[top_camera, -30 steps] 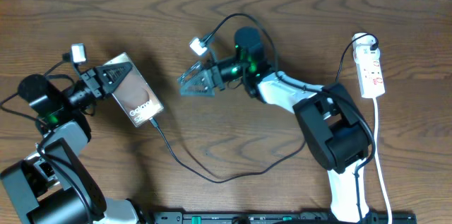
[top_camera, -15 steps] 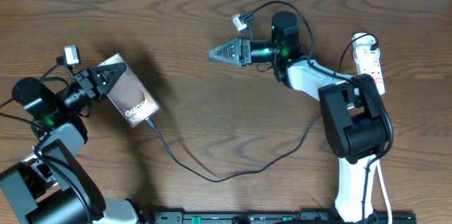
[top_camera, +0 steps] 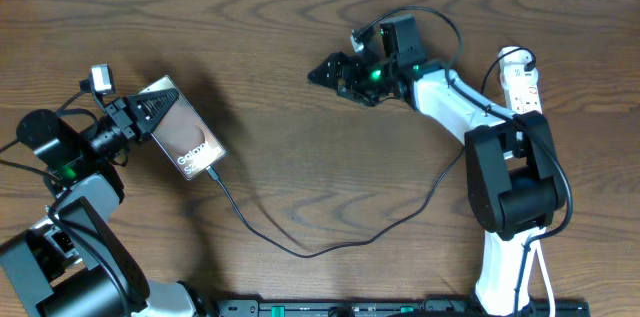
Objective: Plug charger to phone and switch on socket
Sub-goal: 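Raise the right arm away toward the upper right, then lower the phone flat onto the table with the left gripper and open it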
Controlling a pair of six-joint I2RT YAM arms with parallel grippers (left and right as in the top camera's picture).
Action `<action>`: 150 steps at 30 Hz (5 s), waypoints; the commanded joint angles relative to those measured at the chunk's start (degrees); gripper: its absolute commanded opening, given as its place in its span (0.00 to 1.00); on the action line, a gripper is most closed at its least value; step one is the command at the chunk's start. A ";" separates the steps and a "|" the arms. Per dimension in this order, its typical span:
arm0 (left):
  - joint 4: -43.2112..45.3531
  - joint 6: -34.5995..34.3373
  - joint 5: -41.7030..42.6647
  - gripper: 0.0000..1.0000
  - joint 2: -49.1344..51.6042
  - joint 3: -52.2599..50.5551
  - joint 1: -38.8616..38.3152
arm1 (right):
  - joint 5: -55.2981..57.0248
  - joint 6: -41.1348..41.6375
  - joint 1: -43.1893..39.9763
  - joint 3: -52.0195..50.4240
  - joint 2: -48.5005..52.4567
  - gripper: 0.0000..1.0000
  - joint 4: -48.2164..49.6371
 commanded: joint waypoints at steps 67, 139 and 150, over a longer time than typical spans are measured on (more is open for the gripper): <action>-67.25 17.57 -56.70 0.07 -0.92 0.02 0.13 | 35.71 -13.75 13.05 27.91 -14.95 0.99 -52.26; -68.19 17.57 -66.07 0.32 -0.92 0.02 0.13 | 35.71 -13.79 13.29 27.89 -14.95 0.99 -52.15; -69.07 17.59 -66.07 0.35 -0.92 0.02 0.13 | 35.71 -13.79 13.29 27.89 -14.95 0.99 -52.19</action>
